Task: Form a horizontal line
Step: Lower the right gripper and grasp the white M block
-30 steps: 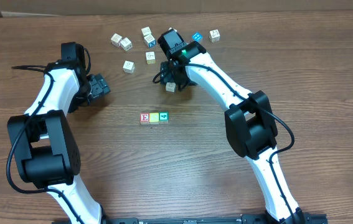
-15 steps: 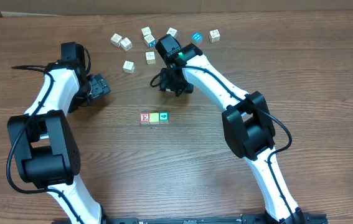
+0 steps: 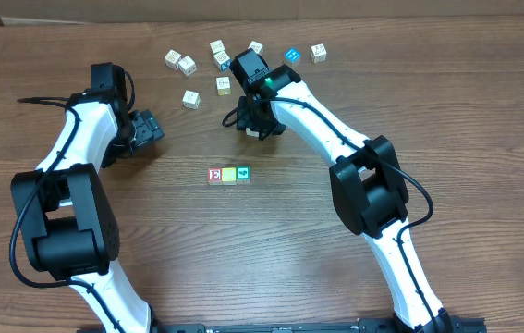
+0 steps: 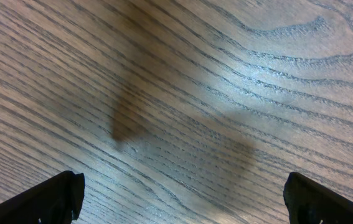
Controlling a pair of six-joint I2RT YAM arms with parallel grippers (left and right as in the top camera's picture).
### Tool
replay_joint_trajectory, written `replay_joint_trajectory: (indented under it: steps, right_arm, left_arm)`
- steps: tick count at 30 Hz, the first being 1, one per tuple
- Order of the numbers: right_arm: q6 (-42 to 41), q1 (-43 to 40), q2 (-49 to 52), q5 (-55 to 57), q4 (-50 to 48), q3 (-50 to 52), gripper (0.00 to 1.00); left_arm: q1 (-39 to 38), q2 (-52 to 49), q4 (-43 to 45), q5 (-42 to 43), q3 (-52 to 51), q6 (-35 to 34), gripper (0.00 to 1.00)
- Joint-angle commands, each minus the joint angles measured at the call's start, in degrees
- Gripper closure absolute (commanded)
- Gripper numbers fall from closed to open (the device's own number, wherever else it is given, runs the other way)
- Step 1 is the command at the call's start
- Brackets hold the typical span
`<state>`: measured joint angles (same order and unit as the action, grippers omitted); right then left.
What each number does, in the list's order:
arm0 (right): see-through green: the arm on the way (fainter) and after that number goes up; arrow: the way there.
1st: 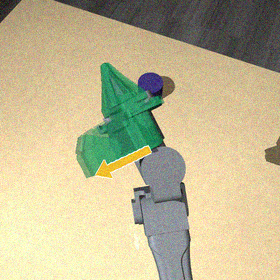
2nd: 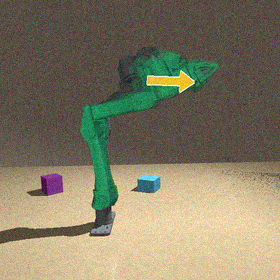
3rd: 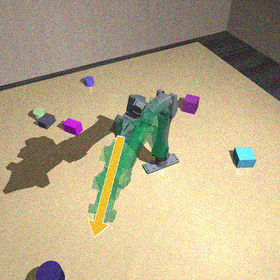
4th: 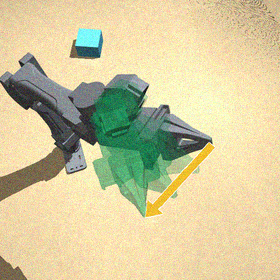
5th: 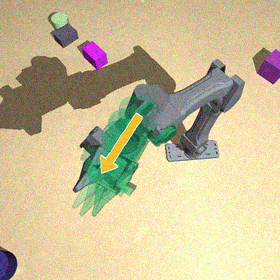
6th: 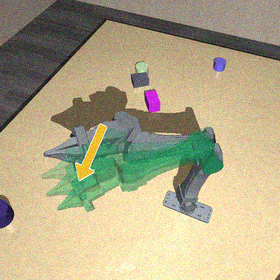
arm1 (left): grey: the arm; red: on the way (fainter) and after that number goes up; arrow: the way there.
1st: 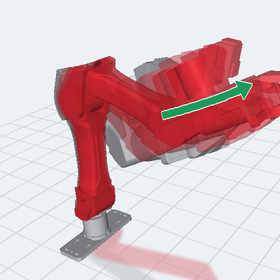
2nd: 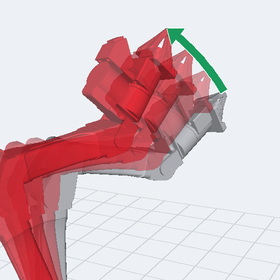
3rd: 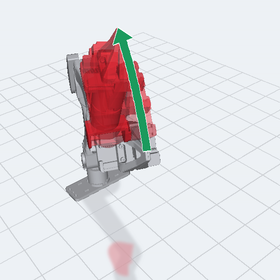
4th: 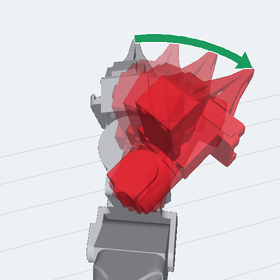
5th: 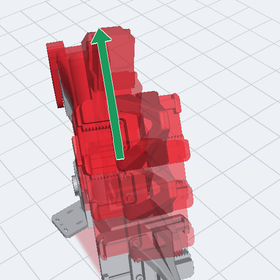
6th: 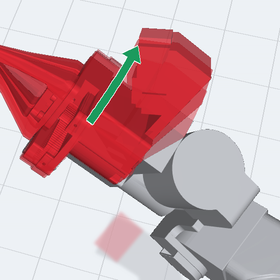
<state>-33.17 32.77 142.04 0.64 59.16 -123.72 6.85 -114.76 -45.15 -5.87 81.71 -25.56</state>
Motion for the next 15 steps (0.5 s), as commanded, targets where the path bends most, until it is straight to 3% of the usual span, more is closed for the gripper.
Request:
replay_joint_trajectory:
  steps: [1, 3, 6, 15]
  right_arm:
    - [-2.89, 0.37, 0.35, 1.03, -0.13, 0.0, 0.51]
    - [-2.89, 0.39, 0.35, 1.27, 0.0, 0.0, 0.55]
    - [-2.86, 0.37, 0.35, 2.36, 0.59, 0.0, 0.71]
    - [-2.36, 0.26, -1.88, 3.41, 5.35, -0.11, 0.73]
  left_arm:
    - [-0.28, 0.68, 0.04, -0.7, -0.26, -0.2, 0.0]
    - [-0.28, 0.68, 0.04, -0.7, -0.26, -0.2, 0.01]
    - [-0.28, 0.68, 0.04, -0.7, -0.26, -0.2, 0.0]
    - [-0.28, 0.66, 0.04, -0.7, -0.26, -0.2, 0.01]
